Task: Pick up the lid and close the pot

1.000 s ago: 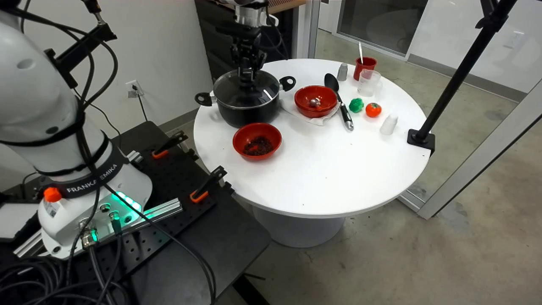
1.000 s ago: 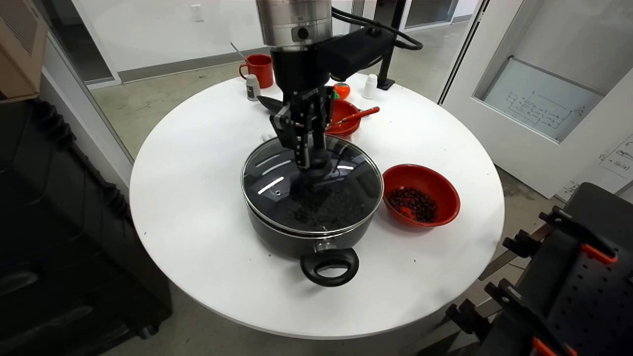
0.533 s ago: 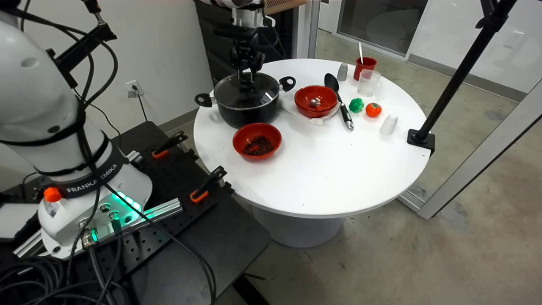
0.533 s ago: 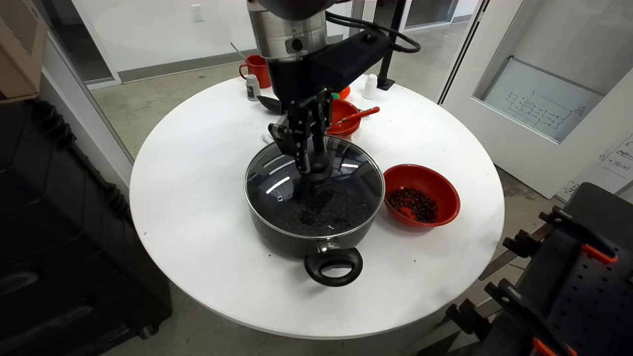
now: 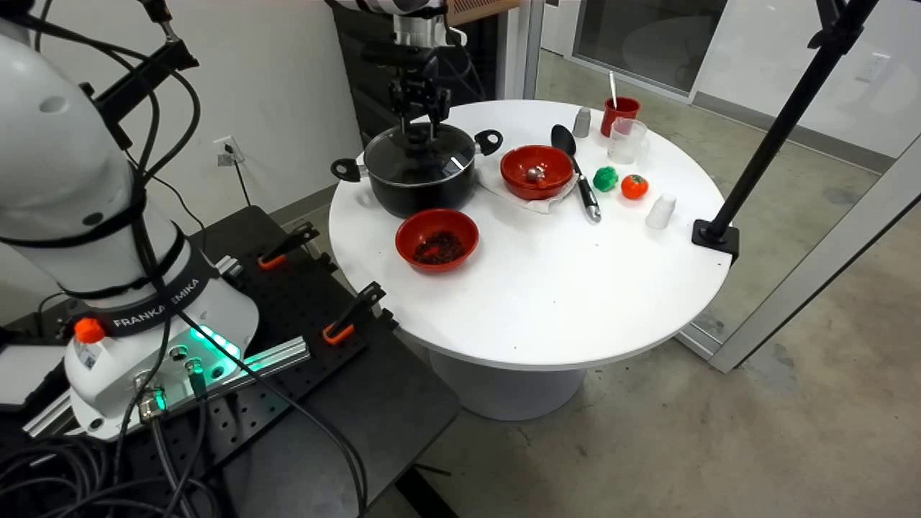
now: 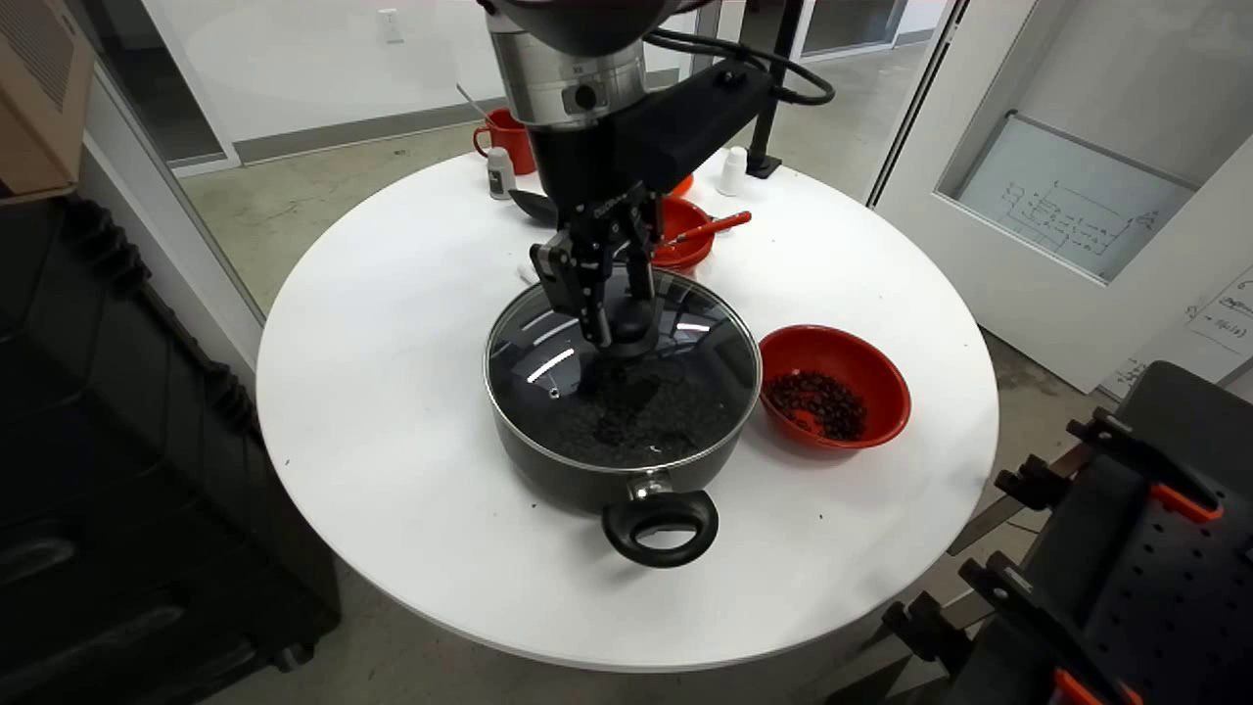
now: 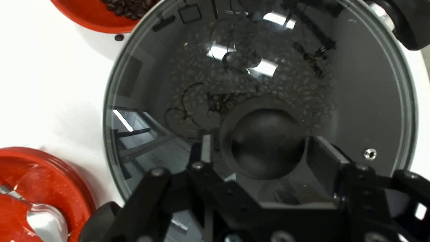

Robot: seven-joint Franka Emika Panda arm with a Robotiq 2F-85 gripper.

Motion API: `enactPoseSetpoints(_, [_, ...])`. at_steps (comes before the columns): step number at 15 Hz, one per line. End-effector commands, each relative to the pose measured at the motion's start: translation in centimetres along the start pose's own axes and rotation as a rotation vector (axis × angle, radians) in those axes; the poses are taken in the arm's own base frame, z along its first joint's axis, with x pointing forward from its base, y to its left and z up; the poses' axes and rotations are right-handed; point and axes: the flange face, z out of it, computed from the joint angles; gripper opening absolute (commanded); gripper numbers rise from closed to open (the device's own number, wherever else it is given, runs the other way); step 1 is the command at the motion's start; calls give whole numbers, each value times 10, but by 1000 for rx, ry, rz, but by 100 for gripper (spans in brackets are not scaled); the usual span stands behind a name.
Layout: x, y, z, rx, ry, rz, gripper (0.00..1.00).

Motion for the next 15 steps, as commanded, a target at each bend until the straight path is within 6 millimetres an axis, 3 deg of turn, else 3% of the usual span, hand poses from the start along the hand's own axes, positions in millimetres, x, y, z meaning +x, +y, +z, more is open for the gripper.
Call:
enactPoseSetpoints(1, [1, 1, 2, -25, -15, 13, 99])
enactPoseSetpoints(8, [-13, 13, -11, 22, -14, -7, 100])
enactPoseSetpoints(15, [-40, 43, -61, 50, 51, -34, 100])
